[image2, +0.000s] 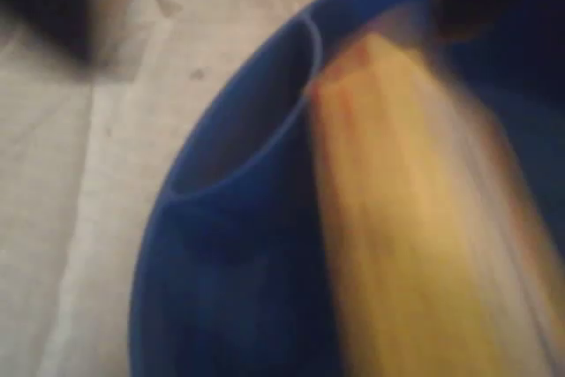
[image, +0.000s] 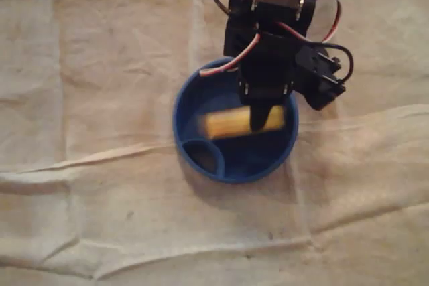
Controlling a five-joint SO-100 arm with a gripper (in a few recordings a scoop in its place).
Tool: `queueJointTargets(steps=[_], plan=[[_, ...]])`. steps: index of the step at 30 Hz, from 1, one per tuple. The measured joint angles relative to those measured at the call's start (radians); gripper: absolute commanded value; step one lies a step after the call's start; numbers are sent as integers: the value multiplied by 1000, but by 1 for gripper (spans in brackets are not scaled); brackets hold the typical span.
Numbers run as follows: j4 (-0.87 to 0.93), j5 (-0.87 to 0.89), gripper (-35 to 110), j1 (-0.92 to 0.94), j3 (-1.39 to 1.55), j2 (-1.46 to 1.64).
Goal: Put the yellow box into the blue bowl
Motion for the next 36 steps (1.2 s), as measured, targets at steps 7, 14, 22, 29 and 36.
queueJointTargets(steps=[7, 14, 22, 29, 36], plan=[[51, 0, 21, 0, -15, 0], [84, 0, 12, 0, -25, 0], [84, 0, 0, 0, -25, 0], [89, 0, -1, 0, -25, 31], [219, 0, -1, 0, -25, 163]])
